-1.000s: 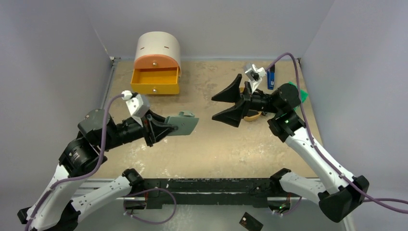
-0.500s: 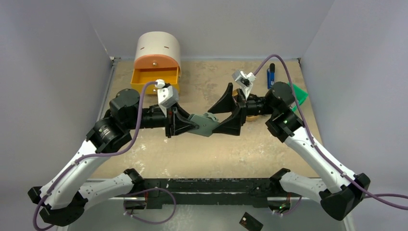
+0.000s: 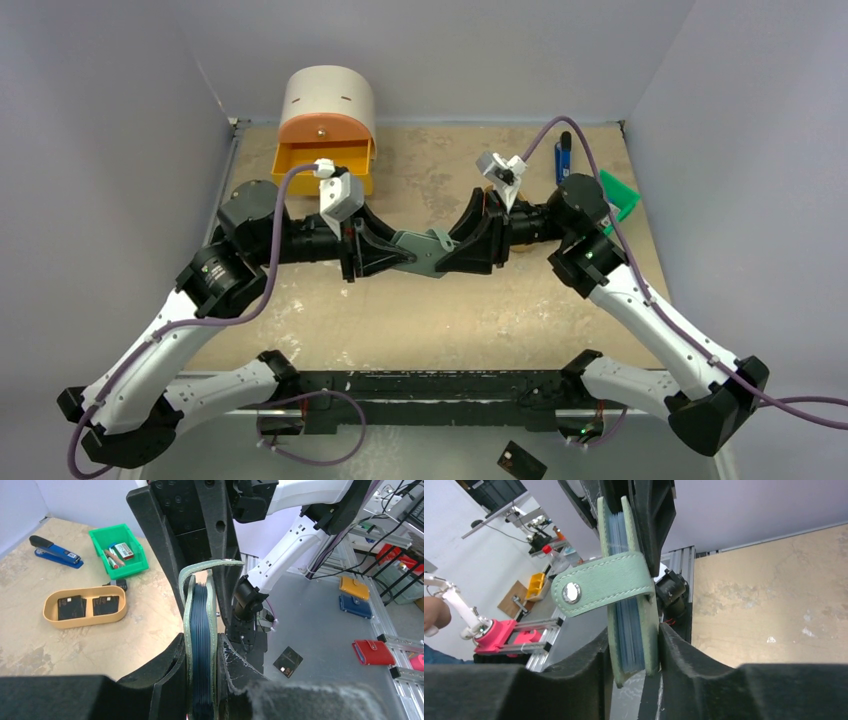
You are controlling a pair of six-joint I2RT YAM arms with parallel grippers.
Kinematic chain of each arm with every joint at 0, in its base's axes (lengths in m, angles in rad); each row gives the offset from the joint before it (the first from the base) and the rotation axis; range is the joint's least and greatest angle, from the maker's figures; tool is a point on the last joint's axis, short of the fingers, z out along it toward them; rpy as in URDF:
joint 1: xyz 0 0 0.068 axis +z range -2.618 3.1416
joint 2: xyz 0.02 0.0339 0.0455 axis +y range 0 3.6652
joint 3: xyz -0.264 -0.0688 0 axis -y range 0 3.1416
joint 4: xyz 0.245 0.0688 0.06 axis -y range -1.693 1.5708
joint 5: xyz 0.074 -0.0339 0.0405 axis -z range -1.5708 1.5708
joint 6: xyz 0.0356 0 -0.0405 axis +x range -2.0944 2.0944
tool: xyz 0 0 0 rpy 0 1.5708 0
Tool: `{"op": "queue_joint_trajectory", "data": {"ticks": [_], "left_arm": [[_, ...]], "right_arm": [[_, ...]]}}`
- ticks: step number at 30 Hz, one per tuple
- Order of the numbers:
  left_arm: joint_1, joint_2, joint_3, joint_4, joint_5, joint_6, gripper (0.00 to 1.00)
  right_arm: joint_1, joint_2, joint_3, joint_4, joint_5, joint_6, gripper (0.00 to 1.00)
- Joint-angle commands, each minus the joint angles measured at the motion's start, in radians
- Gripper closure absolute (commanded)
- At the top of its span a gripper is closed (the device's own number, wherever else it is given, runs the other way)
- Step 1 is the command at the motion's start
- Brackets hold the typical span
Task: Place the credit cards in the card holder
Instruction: Close the card holder at the center of the board.
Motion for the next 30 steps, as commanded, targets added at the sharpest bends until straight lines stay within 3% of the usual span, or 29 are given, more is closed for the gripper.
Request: {"op": "queue_joint_trajectory", "data": {"ticks": [1,6,7,9,10,13,14,23,30], "left_arm": [[0.001,0.008,0.029,0.081,0.021,-0.005,1.0],[0.0,0.013,0.008,0.107,-0.015,-0.021,1.0],[0.001,0.008,0.001,0.118,-0.039,-0.034,0.94],[0.001,-0.014,-0.027,0.17,-0.123,-0.077,0.72],[0.001,-0.029,-0.049,0.204,-0.142,-0.102,0.68],[0.0,-0.084,-0.132,0.34,-0.256,-0.212,0.38],[0.001,-0.107,-0.165,0.38,-0.283,-0.241,0.33],[0.0,-0.242,-0.39,0.698,-0.438,-0.444,0.23],[0.001,-0.199,-0.47,1.007,-0.462,-0.592,0.2]], "right_arm": [[0.005,0.003,-0.023,0.239,-0.016,0.14,0.68],[0.007,-0.03,-0.055,0.352,0.085,0.192,1.0],[0.007,-0.038,-0.059,0.364,0.109,0.196,1.0],[0.006,-0.052,-0.071,0.402,0.155,0.214,1.0],[0.007,-0.057,-0.08,0.425,0.184,0.226,1.0],[0.007,-0.067,-0.098,0.485,0.25,0.256,1.0],[0.007,-0.068,-0.103,0.504,0.269,0.267,1.0],[0.007,-0.027,-0.115,0.659,0.365,0.367,1.0],[0.007,0.013,-0.16,0.798,0.464,0.461,1.0]]}}
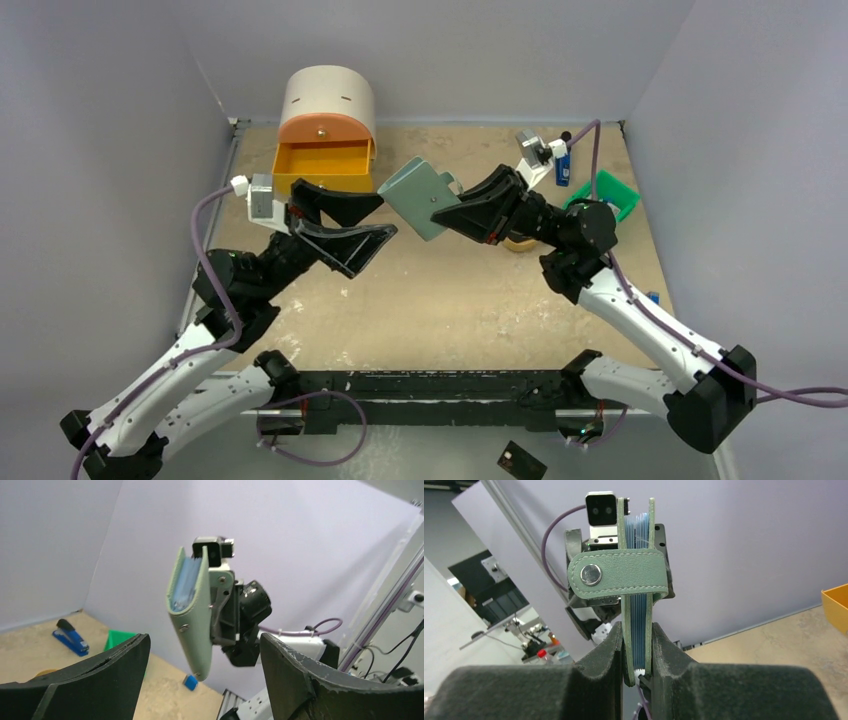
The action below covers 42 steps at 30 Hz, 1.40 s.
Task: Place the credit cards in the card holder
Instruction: Close the card holder at the center of the board.
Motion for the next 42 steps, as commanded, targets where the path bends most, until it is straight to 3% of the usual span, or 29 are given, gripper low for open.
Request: {"op": "queue_joint_trajectory", "data": {"ticks": [1,5,9,17,20,24,26,28,29,31,33,36,42], "left_arm": [[0.001,0.051,-0.026,0.27,-0.057,-0.12,0.2],[0.0,0.112,-0.029,0.334,-0.048,-0.152,0.19],[-0.001,0.164,-0.033,0.388,-0.03,-0.18,0.26],[-0.001,0.218,-0.036,0.428,-0.025,-0.213,0.49],[-0.002,0.224,-0.035,0.431,-0.021,-0.215,0.64],[-0.001,0.235,-0.026,0.409,-0.013,-0.213,1.0],[-0.002,0.22,-0.02,0.347,-0.041,-0.202,1.0],[-0.002,0.185,-0.006,0.211,-0.117,-0.171,1.0],[-0.002,0.162,0.009,0.12,-0.168,-0.149,1.0],[-0.002,0.12,0.061,-0.082,-0.283,-0.117,1.0],[-0.002,0.102,0.115,-0.282,-0.378,-0.1,1.0],[-0.001,0.089,0.156,-0.482,-0.451,-0.099,1.0],[-0.001,0.079,0.161,-0.559,-0.415,-0.116,1.0]], "right_arm": [[0.004,0.014,-0.016,0.191,0.101,0.094,1.0],[0.004,0.034,-0.024,0.225,0.126,0.123,1.0],[0.004,0.05,-0.038,0.271,0.155,0.158,1.0],[0.005,0.076,-0.063,0.342,0.185,0.197,1.0],[0.005,0.083,-0.063,0.34,0.18,0.197,1.0],[0.005,0.08,-0.063,0.323,0.178,0.196,1.0],[0.005,0.06,-0.056,0.234,0.141,0.189,0.95],[-0.001,-0.002,-0.043,0.054,0.124,0.085,0.66],[-0.002,-0.045,-0.025,-0.094,0.151,-0.017,0.56],[-0.002,-0.125,0.038,-0.475,0.251,-0.217,0.45],[0.0,-0.174,0.097,-0.709,0.328,-0.345,0.43],[0.0,-0.211,0.144,-0.929,0.447,-0.431,0.43],[0.0,-0.13,0.254,-1.078,0.447,-0.477,0.49]]}}
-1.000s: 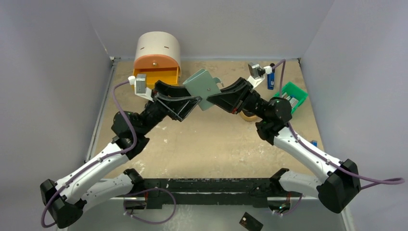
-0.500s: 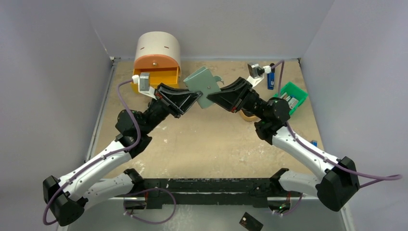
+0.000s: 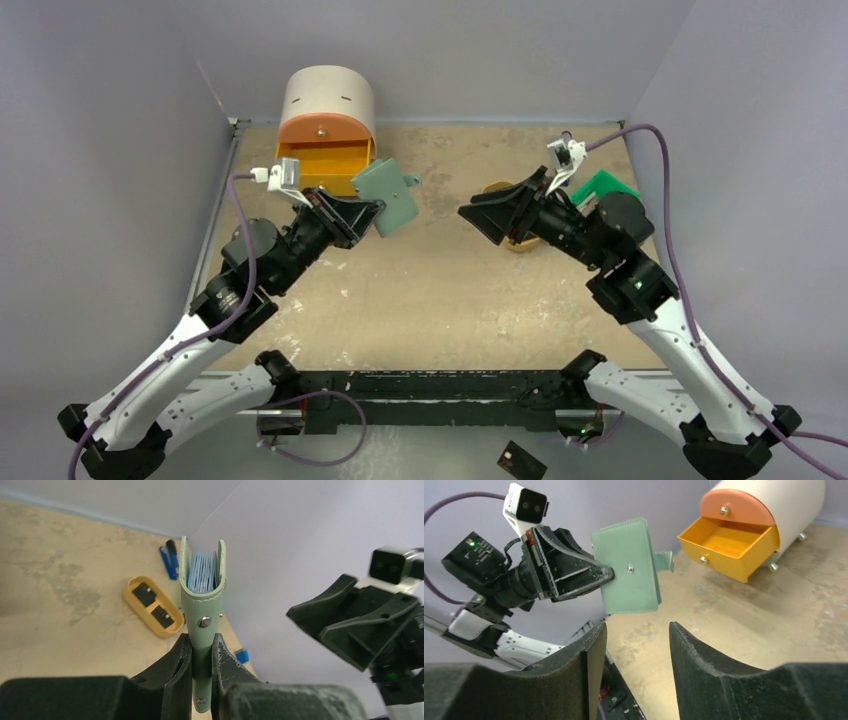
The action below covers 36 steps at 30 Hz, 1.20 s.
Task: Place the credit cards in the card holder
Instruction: Close the card holder at the center of the board.
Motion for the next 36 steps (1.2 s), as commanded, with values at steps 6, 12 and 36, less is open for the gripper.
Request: {"op": "queue_joint_trajectory", "data": {"ticks": [6,12,36], "left_arm": [[0.0,0.006,0.036,-0.099,0.003,0.014,1.0],[0.0,-0.004,0.018,-0.079,0.03,0.02,1.0],[0.0,-0.02,0.004,-0.069,0.071,0.03,1.0]], "right_arm": [[-0.002,0.194,0.132,-0.148,0.017,-0.045,0.5],[-0.002,0.262,0.14,-0.087,-0.022,-0.006,0.52],[-0.004,0.336,0.132,0.04,-0.089,0.067,0.78]]}}
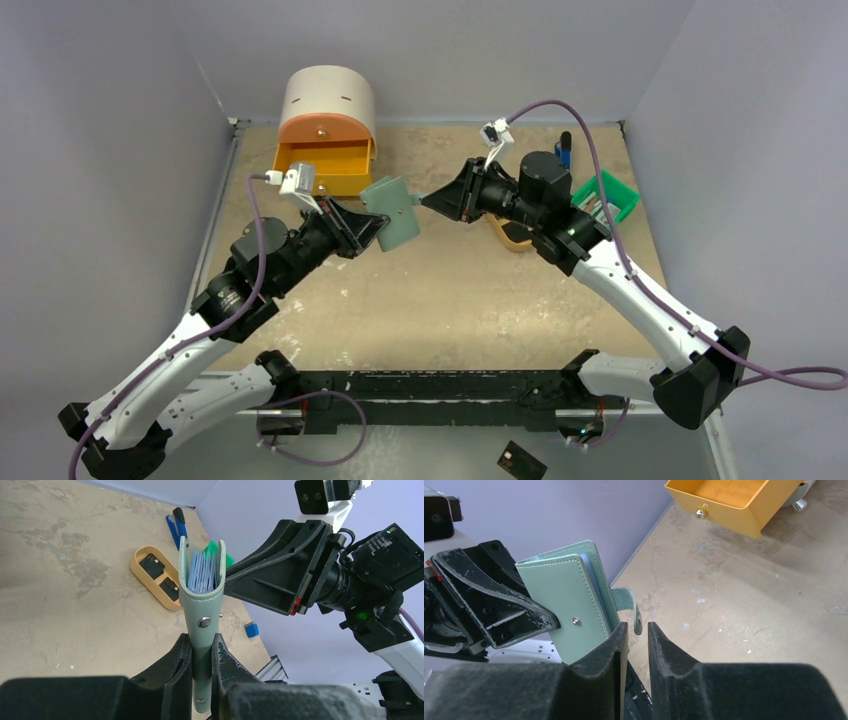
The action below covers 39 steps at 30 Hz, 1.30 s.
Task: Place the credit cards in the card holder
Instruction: Close the card holder at the center of the board.
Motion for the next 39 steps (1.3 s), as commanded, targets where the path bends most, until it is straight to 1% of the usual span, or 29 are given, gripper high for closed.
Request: {"op": "queue_joint_trajectory", "data": {"ticks": [1,4,6,14,18,20,26,30,33,36,39], "left_arm": [[0.0,-0.017,0.005,0.074,0.013,0.019,1.0],[0.0,-0.016,0.004,0.074,0.017,0.02,1.0],[0.0,-0.017,0.006,0.075,0.018,0.019,1.0],[-0.001,-0.012,0.004,0.082,0.029,0.015,1.0],[0.0,-0.012,0.003,0.084,0.033,0.013,1.0],[-0.001,-0.012,0.004,0.085,0.033,0.013,1.0],[-0.001,-0.009,-0.002,0.081,0.022,0.017,1.0],[0.0,-0.002,0.007,0.051,-0.032,0.03,1.0],[0.0,0.031,0.028,0.024,-0.076,0.04,1.0],[0.0,0.07,0.047,0.02,-0.074,0.047,1.0],[0.0,0.095,0.053,0.045,-0.057,0.042,1.0]], "right_arm": [[-0.004,-0.007,0.027,0.057,-0.017,0.007,0.8],[-0.004,-0.013,0.023,0.063,-0.009,0.004,0.86],[-0.004,-0.015,0.019,0.068,-0.01,0.004,0.89],[-0.004,-0.004,0.021,0.068,-0.018,0.002,0.88],[-0.004,-0.004,0.023,0.069,-0.022,0.0,0.94],[-0.004,-0.008,0.021,0.067,-0.023,-0.001,1.0],[-0.004,-0.036,0.008,0.07,-0.044,-0.017,1.0],[-0.004,-0.065,0.016,0.023,-0.04,-0.062,1.0],[-0.004,-0.077,0.033,-0.016,-0.032,-0.094,1.0],[-0.004,-0.064,0.065,-0.065,-0.023,-0.135,1.0],[-0.004,-0.045,0.088,-0.078,-0.052,-0.148,1.0]]}}
